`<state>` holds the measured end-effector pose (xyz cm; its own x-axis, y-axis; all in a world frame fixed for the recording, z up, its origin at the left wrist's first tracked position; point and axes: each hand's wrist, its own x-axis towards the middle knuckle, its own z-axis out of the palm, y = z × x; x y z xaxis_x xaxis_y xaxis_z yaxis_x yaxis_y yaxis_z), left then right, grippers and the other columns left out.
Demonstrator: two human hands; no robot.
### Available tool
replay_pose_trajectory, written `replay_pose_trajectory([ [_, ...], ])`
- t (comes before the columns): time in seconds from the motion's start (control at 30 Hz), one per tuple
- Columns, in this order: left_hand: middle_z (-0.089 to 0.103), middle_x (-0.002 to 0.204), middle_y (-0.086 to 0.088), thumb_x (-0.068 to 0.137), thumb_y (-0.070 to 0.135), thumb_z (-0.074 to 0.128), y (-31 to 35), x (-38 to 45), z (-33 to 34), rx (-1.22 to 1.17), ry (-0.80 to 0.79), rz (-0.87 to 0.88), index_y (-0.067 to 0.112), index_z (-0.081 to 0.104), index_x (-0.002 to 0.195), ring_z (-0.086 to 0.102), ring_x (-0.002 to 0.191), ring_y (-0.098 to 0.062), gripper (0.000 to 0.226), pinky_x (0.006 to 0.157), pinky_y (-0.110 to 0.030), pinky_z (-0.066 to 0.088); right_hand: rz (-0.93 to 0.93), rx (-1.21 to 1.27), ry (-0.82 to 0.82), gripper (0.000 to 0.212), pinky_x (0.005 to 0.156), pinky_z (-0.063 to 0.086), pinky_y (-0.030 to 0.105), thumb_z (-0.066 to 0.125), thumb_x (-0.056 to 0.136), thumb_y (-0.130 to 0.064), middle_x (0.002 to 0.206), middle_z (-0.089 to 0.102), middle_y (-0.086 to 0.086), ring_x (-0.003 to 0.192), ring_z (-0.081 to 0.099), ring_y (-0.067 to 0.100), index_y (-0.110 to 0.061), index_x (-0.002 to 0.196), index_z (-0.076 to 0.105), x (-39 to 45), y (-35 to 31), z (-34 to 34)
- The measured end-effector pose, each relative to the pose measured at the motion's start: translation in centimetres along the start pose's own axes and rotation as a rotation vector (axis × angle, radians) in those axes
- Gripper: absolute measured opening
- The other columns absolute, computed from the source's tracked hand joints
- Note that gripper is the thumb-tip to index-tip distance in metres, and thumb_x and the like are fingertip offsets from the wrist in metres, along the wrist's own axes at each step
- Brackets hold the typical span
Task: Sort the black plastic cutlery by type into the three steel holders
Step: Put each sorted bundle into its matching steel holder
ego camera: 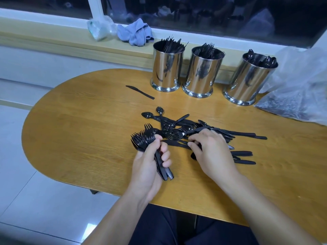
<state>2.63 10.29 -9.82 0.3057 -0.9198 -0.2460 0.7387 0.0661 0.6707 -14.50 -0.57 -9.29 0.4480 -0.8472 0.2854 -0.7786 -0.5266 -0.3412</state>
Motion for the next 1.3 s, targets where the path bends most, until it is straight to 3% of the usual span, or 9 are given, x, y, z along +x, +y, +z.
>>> replay_pose_trajectory([
  [0.13, 0.047, 0.082, -0.001, 0.114, 0.017, 0.059, -0.1, 0.2, -0.2, 0.042, 0.001, 0.012, 0.012, 0.065, 0.124, 0.033, 0.063, -0.013, 0.012, 0.049, -0.024, 0.03, 0.014, -0.029, -0.016, 0.011, 0.1, 0.049, 0.044, 0.077, 0.1, -0.028, 0.095, 0.065, -0.008, 0.097, 0.061, 0.02, -0.025, 0.109, 0.08, 0.6, -0.2, 0.0],
  [0.53, 0.046, 0.082, -0.002, 0.114, 0.018, 0.059, -0.2, 0.1, -0.1, 0.085, -0.009, 0.016, 0.01, 0.066, 0.124, 0.034, 0.064, -0.014, 0.014, 0.051, -0.025, 0.031, 0.005, 0.019, -0.129, 0.005, 0.1, 0.044, 0.041, 0.077, 0.1, -0.032, 0.09, 0.067, -0.013, 0.096, 0.059, 0.016, -0.032, 0.095, 0.08, 1.1, -0.3, -0.4],
  [0.8, 0.048, 0.083, -0.003, 0.114, 0.017, 0.06, -0.2, 0.1, -0.2, 0.044, -0.012, 0.021, 0.01, 0.064, 0.125, 0.037, 0.065, -0.014, 0.014, 0.052, -0.024, 0.034, -0.011, -0.002, -0.285, 0.016, 0.106, 0.041, 0.038, 0.065, 0.108, -0.031, 0.088, 0.057, -0.014, 0.098, 0.05, 0.013, -0.03, 0.092, 0.064, 1.4, -1.1, -0.9],
  [0.87, 0.047, 0.084, -0.002, 0.113, 0.019, 0.063, -0.3, 0.1, -0.1, 0.059, -0.007, 0.048, 0.012, 0.064, 0.12, 0.036, 0.066, -0.013, 0.01, 0.052, -0.024, 0.033, -0.015, 0.054, -0.224, 0.015, 0.101, 0.042, 0.036, 0.063, 0.109, -0.029, 0.089, 0.058, -0.015, 0.095, 0.051, 0.011, -0.03, 0.094, 0.062, 1.3, -1.3, -1.2],
  [0.97, 0.042, 0.085, -0.001, 0.11, 0.026, 0.071, -0.2, 0.1, -0.1, 0.145, 0.001, 0.128, 0.018, 0.062, 0.104, 0.033, 0.069, -0.013, 0.013, 0.055, -0.025, 0.031, 0.032, 0.281, -0.138, 0.013, 0.076, 0.044, 0.024, 0.065, 0.108, -0.028, 0.081, 0.061, -0.012, 0.077, 0.055, 0.005, -0.03, 0.096, 0.062, 0.8, -2.4, -1.9],
  [1.07, 0.043, 0.085, 0.0, 0.104, 0.026, 0.077, -0.2, 0.1, -0.1, 0.21, -0.011, 0.175, 0.015, 0.061, 0.11, 0.034, 0.07, -0.013, 0.02, 0.057, -0.025, 0.031, 0.047, 0.627, -0.29, 0.011, 0.068, 0.047, 0.02, 0.071, 0.106, -0.023, 0.084, 0.071, -0.006, 0.07, 0.057, 0.003, -0.025, 0.095, 0.071, 0.1, -3.9, -2.8],
  [1.17, 0.048, 0.082, -0.003, 0.106, 0.031, 0.075, -0.4, -0.1, -0.2, 0.22, -0.015, 0.124, 0.013, 0.064, 0.106, 0.034, 0.067, -0.015, 0.022, 0.071, -0.03, 0.036, 0.001, 0.745, -0.44, 0.012, 0.068, 0.05, 0.027, 0.072, 0.105, -0.021, 0.084, 0.077, -0.005, 0.07, 0.055, 0.008, -0.019, 0.094, 0.076, -0.3, -4.7, -3.1],
  [1.23, 0.055, 0.088, -0.006, 0.109, 0.034, 0.071, -0.4, -0.1, -0.4, 0.185, 0.02, 0.093, 0.016, 0.067, 0.104, 0.034, 0.066, -0.016, 0.019, 0.073, -0.032, 0.035, 0.004, 0.678, -0.347, 0.015, 0.065, 0.048, 0.035, 0.072, 0.105, -0.026, 0.079, 0.075, -0.005, 0.065, 0.05, 0.009, -0.025, 0.092, 0.078, 0.0, -4.0, -2.8],
  [1.3, 0.057, 0.089, -0.005, 0.109, 0.032, 0.069, -0.2, -0.1, -0.2, 0.144, 0.041, 0.093, 0.019, 0.067, 0.105, 0.036, 0.066, -0.016, 0.013, 0.066, -0.03, 0.033, 0.008, 0.481, -0.138, 0.01, 0.068, 0.05, 0.034, 0.073, 0.104, -0.026, 0.084, 0.07, -0.007, 0.069, 0.051, 0.006, -0.03, 0.099, 0.081, 1.1, -2.0, -2.2],
])
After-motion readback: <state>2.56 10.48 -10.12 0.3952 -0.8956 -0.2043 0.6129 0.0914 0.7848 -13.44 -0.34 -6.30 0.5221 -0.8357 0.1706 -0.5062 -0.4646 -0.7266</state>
